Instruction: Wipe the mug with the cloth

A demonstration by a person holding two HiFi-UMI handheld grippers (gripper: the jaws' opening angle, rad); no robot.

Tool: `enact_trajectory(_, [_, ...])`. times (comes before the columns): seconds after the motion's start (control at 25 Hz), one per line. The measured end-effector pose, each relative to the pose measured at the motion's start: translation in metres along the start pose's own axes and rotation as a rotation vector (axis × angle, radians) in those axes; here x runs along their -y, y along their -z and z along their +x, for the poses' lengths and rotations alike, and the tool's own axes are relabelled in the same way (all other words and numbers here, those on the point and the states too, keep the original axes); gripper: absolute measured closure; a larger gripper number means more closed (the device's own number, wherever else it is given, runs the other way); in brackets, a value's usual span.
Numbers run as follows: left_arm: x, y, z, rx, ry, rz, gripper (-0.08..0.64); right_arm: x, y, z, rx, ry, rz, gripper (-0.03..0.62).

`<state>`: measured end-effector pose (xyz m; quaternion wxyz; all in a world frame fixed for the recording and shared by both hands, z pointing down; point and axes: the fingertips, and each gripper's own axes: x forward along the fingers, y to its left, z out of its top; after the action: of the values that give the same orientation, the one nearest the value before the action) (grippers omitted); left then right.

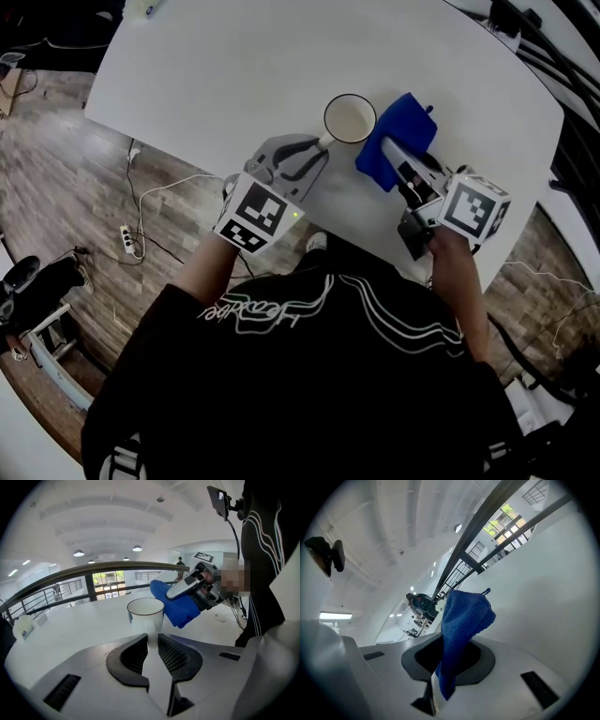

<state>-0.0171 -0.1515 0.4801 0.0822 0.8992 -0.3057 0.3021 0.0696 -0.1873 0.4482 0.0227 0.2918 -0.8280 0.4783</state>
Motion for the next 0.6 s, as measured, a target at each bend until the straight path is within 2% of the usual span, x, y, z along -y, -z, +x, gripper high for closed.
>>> enact_trajectory(0.24, [-0.008,0.005,0.005,-0.011,-0.002,0.016,0.489,0.024,0.002,0.013,-0.055,0.043,0.015,0.541])
enact_trajectory(0.44, [-0.004,0.002,0.005,-0.009,0.004,0.026,0.486,0.040,0.012,0.019,-0.150,0.114,-0.030,0.541])
enact_trajectory(0.6, [-0.003,0.001,0.005,-0.008,0.004,0.033,0.486,0.044,0.015,0.021,-0.226,0.151,-0.101,0.541])
